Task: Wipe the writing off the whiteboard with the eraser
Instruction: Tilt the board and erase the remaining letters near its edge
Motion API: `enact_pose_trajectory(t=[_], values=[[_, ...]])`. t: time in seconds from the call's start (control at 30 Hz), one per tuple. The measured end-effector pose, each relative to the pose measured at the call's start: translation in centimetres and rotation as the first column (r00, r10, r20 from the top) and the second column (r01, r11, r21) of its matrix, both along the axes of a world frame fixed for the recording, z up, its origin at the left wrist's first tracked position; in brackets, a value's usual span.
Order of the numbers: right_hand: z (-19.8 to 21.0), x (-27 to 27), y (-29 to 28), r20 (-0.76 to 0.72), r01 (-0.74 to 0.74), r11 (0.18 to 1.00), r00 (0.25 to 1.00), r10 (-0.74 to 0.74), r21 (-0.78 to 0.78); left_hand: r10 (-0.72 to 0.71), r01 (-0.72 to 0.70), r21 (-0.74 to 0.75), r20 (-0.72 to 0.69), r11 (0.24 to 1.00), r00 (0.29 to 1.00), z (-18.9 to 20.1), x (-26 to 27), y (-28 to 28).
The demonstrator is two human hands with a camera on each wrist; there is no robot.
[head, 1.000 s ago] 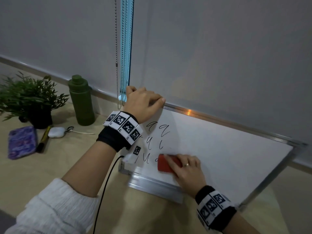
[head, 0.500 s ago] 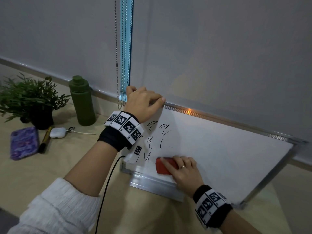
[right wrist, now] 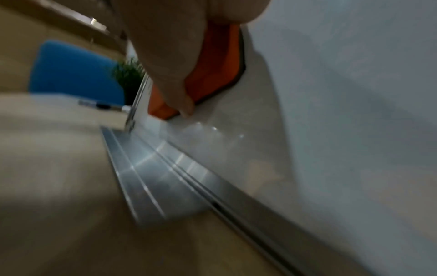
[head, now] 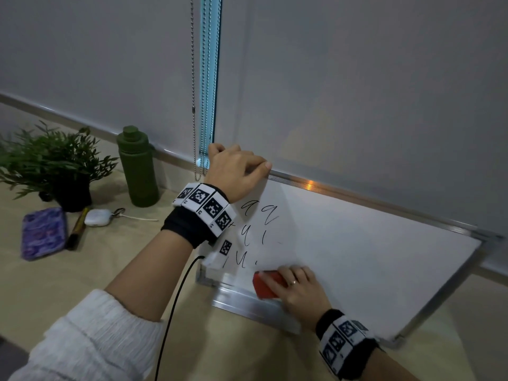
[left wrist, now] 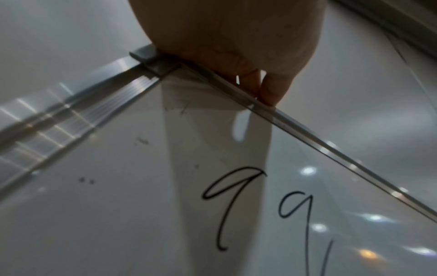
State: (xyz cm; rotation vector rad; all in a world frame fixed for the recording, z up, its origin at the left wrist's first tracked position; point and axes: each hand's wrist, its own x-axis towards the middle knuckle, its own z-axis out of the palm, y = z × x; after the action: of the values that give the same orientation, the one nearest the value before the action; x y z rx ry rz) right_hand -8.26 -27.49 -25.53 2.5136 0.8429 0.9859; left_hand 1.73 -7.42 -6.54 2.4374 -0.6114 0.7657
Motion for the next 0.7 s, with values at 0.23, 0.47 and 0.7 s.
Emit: enact_pose_trajectory(t=[0.23, 0.47, 0.7], values=[[7.2, 1.5, -1.8, 0.17, 0.128, 0.832, 0.952, -0.256, 0.54, -0.007, 0.008, 0.006, -0.011, 1.0, 1.0, 0.0, -0.2, -0.2], [1.4, 0.2, -0.8, -0.038, 0.015, 0.999, 0.999, -0.014, 0.04, -0.021, 0.021, -0.015, 0.029, 1.0, 0.999, -0.2, -0.1, -0.1], [10.1, 3.5, 2.3, 0.122, 0.125, 0.787, 0.961, -0.247, 0.605, -0.02, 0.02, -0.006, 0.038, 1.0, 0.999, -0.1, -0.5, -0.3]])
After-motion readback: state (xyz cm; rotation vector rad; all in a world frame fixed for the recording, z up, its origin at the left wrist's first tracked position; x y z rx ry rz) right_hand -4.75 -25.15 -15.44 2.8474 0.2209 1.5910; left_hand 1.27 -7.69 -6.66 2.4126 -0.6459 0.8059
